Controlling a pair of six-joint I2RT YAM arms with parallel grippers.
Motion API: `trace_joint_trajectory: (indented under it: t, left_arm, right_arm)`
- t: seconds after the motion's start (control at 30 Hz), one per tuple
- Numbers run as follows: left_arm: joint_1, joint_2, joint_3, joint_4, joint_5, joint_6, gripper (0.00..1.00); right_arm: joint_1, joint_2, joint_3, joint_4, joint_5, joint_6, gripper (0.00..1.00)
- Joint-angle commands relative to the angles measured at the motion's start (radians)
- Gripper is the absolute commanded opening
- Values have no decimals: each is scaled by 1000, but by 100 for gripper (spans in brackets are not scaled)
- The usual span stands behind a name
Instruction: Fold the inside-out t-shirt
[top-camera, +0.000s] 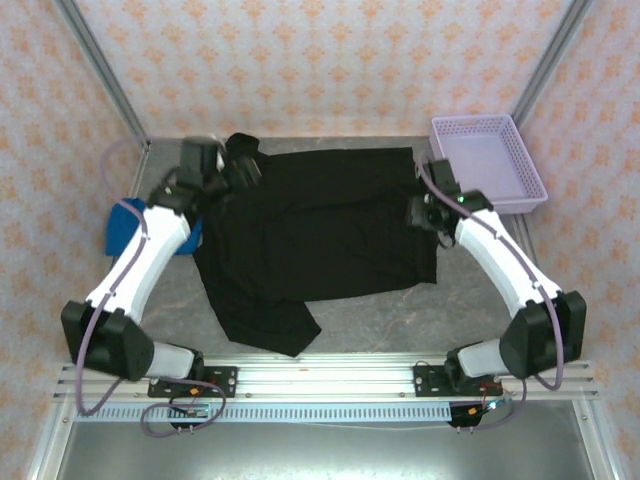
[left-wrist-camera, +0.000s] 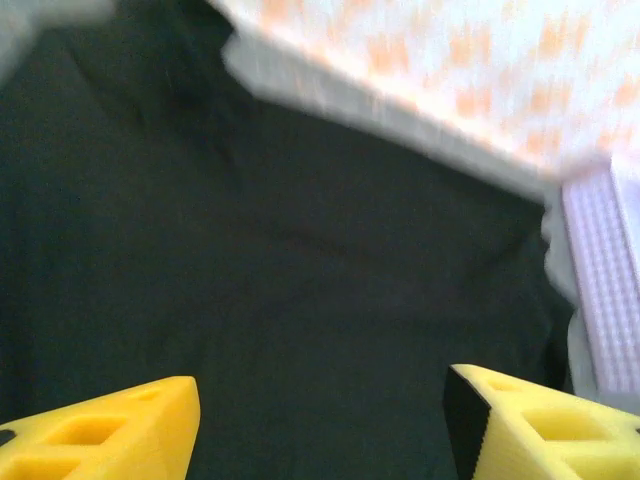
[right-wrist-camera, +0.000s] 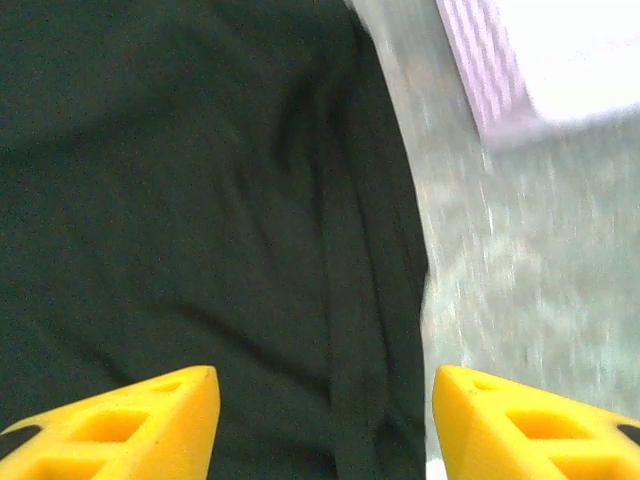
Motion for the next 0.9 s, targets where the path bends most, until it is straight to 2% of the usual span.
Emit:
trace_joint_trajectory:
  t: [0.0, 0.1, 0.17, 0.33, 0.43, 0.57, 0.77, 0.87]
  left_arm:
    - [-72, -54, -202, 62, -15, -66, 67]
    - [-164, -74, -313, 86, -16, -77, 68]
    - [-194, -47, -342, 91, -15, -65, 68]
    - [-199, 63, -370, 130, -20, -48, 68]
    - [-196, 127, -366, 141, -41, -38, 68]
    - [-181, 195, -385, 162, -56, -35, 68]
    - [-84, 240, -486, 225, -71, -66, 65]
    - [-23, 237, -515, 234, -78, -65, 65]
  right_arm:
    - [87, -33, -178, -1, 121, 189, 60]
    - [107, 8, -255, 66, 145, 257, 59]
    - [113, 63, -256, 85, 167, 263, 57]
    - [106, 166, -241, 84, 214, 268, 51]
    - [103, 207, -226, 100, 218, 269, 41]
    - [80, 254, -213, 99, 194, 269, 32]
    - [58, 167, -174, 32, 224, 241, 5]
    - [39, 93, -135, 12, 132, 183, 0]
